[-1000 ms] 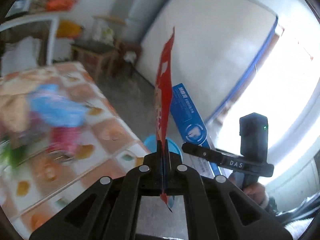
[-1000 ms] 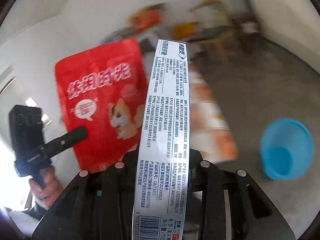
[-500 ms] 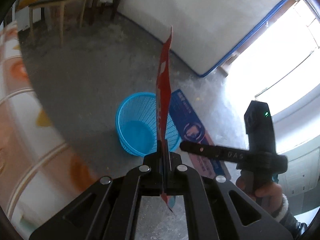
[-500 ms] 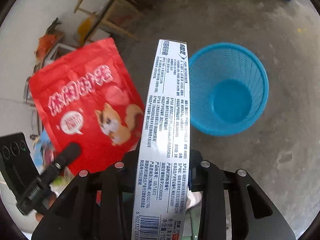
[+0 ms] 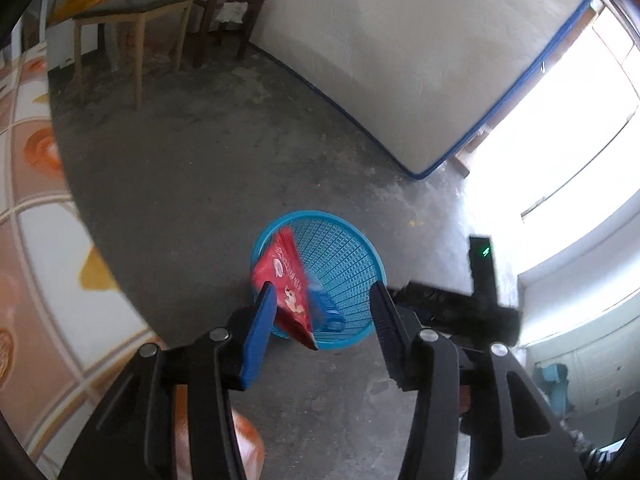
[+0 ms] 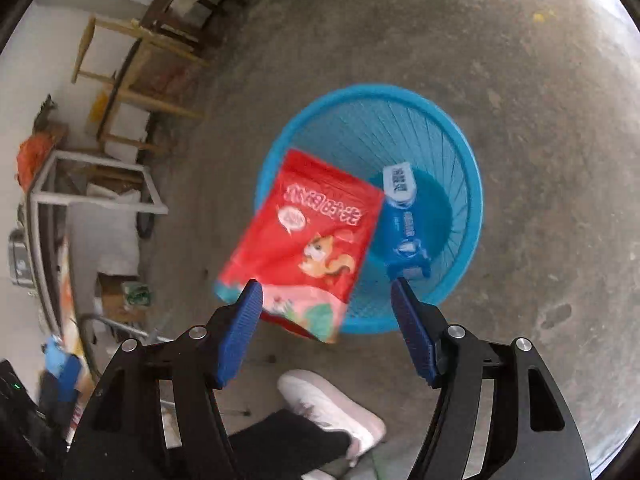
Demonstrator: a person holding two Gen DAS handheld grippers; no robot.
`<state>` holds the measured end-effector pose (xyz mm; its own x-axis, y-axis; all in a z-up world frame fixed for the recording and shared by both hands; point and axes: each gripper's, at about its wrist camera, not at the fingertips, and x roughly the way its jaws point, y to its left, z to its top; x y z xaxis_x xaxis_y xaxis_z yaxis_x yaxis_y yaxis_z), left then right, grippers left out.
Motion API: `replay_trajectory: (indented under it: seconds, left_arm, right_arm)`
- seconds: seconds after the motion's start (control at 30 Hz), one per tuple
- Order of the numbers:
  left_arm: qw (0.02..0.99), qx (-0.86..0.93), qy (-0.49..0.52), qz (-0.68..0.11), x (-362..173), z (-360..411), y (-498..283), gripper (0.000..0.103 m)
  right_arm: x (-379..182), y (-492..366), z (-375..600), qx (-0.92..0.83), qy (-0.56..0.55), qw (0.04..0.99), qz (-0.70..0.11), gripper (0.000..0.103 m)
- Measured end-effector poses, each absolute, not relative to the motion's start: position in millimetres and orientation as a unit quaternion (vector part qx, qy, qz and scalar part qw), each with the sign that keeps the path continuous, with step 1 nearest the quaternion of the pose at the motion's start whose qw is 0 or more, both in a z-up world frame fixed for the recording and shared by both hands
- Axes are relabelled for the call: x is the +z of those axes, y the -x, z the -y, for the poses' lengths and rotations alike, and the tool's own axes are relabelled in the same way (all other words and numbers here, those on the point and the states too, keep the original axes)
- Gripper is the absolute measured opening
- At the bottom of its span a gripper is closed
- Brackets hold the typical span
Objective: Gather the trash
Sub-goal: 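Open both tools above the blue basket to drop the items, then grasp the yellow-and-white medicine box with the left tool while the right tool returns to the table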
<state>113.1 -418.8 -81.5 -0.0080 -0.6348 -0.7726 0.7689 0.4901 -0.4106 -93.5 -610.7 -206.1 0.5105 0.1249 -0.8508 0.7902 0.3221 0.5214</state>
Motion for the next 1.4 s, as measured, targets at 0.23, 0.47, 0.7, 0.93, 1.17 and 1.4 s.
replay_trajectory:
  seconds: [0.23, 0.47, 0.7, 0.93, 1.17, 1.4]
  left_arm:
    - [0.7, -0.514, -0.041, -0.493, -52, 381, -103, 0.047]
    - [0.722, -0.514, -0.034, -0.462, -17, 324, -93, 0.047]
    - [0.763, -0.491, -0.02, -0.419, 16, 237, -88, 0.061]
    - [0.828, -0.377, 0.018, -0.414, 16, 118, -95, 0.07]
    - [0.866, -0.254, 0.109, -0.417, -3, 10, -97, 0.076]
    - [0.861, -0.181, 0.169, -0.443, -30, -55, -101, 0.096]
  right_arm:
    - [-201, 92, 600, -0.24, -0.517, 0.695, -0.438, 0.065]
    - [-187, 91, 585, -0.232, -0.484, 0.72, -0.44, 0.065]
    - [-161, 77, 558, -0.217, -0.419, 0.763, -0.443, 0.064]
    - [-106, 54, 505, -0.165, -0.323, 0.824, -0.435, 0.06]
    - [-35, 14, 425, -0.033, -0.264, 0.881, -0.392, 0.066]
    - [22, -39, 321, 0.085, -0.194, 0.907, -0.363, 0.08]
